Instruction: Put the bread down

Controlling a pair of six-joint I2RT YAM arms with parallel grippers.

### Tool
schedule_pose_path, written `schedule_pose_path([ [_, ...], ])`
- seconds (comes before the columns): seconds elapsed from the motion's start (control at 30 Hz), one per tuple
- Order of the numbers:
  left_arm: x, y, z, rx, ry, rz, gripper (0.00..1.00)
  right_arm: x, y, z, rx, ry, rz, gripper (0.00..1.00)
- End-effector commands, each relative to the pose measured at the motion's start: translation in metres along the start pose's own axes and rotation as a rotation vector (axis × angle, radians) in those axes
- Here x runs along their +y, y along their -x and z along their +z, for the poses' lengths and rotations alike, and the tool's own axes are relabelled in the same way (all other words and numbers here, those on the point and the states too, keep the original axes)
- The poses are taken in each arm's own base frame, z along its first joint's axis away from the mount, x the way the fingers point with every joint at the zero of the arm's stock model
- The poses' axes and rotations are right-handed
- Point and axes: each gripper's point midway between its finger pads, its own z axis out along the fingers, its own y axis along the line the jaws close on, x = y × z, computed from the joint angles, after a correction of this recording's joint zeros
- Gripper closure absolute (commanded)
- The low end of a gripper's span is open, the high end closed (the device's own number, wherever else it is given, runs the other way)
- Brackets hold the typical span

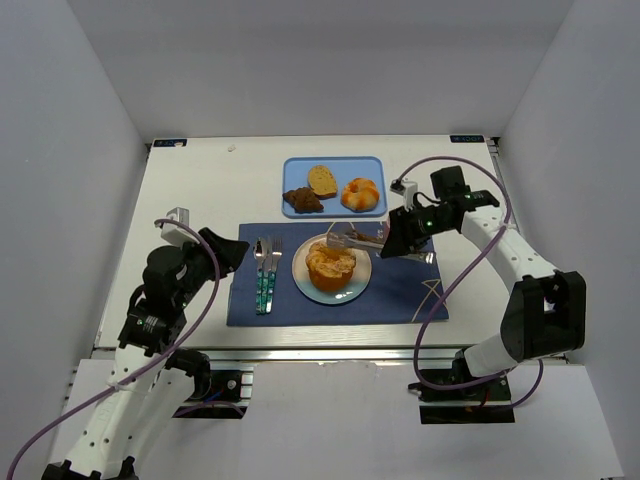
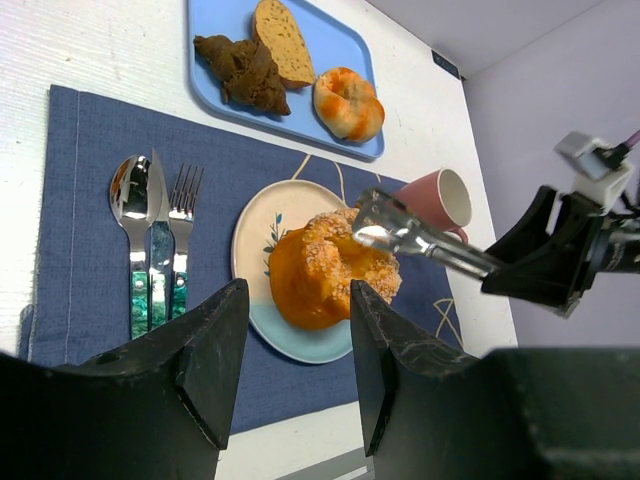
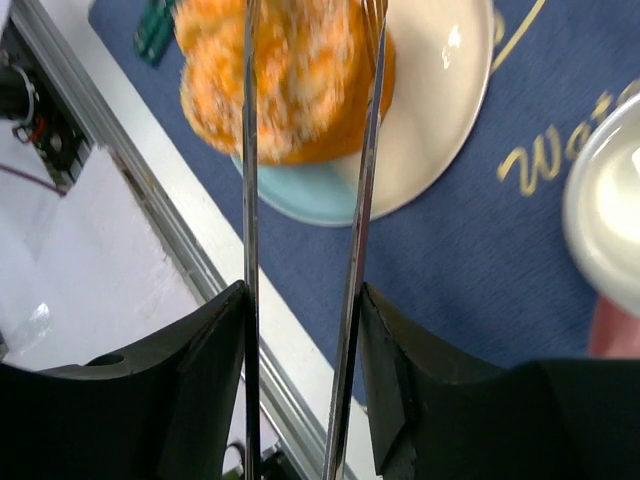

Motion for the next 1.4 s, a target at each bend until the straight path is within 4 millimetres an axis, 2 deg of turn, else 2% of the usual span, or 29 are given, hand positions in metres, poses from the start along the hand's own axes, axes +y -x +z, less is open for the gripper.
schedule_pose_path([
  [0.0,0.006,-0.002,0.0,-0.001,0.028,-0.005,0.45,0.009,0.054,-0.021,-0.152,-0.011,-0.106,0.49],
  [0.07,0.007,-0.001,0.0,0.001,0.031,-0.002,0.45,0.005,0.071,-0.026,-0.177,-0.025,-0.122,0.49],
  [0.23,0.007,-0.001,0.001,0.004,0.034,0.001,0.45,-0.016,0.096,-0.019,-0.191,-0.051,-0.096,0.5],
  [0.3,0.006,-0.002,0.003,0.006,0.025,-0.002,0.45,-0.03,0.119,-0.018,-0.241,-0.094,-0.073,0.51],
  [0.33,0.007,-0.005,0.005,0.014,0.027,-0.006,0.45,-0.044,0.123,-0.006,-0.231,-0.101,-0.037,0.51],
  [0.43,0.006,-0.006,0.008,0.025,0.021,-0.008,0.45,-0.077,0.153,0.011,-0.25,-0.144,0.028,0.52],
  [0.47,0.006,-0.005,0.008,0.025,0.024,-0.007,0.45,-0.092,0.157,0.023,-0.25,-0.152,0.063,0.52],
  [0.5,0.006,-0.005,0.008,0.027,0.025,-0.007,0.45,-0.097,0.172,0.021,-0.277,-0.166,0.055,0.52],
  [0.53,0.006,-0.004,0.008,0.027,0.029,-0.004,0.45,-0.103,0.179,0.023,-0.284,-0.179,0.047,0.52],
  [0.57,0.007,-0.004,0.009,0.027,0.033,-0.003,0.45,-0.115,0.178,0.033,-0.269,-0.189,0.06,0.52],
  [0.63,0.007,-0.004,0.009,0.027,0.035,-0.004,0.45,-0.123,0.193,0.031,-0.293,-0.219,0.044,0.52],
  [0.67,0.007,-0.005,0.01,0.03,0.036,-0.007,0.45,-0.131,0.191,0.037,-0.286,-0.224,0.054,0.52],
  [0.73,0.007,-0.007,0.012,0.034,0.034,-0.016,0.45,-0.136,0.197,0.04,-0.293,-0.226,0.057,0.52],
  [0.9,0.011,-0.014,0.016,0.05,0.036,-0.03,0.45,-0.149,0.194,0.054,-0.287,-0.222,0.086,0.52],
  [1.37,0.014,-0.017,0.016,0.058,0.046,-0.036,0.45,-0.15,0.179,0.079,-0.234,-0.197,0.125,0.52],
])
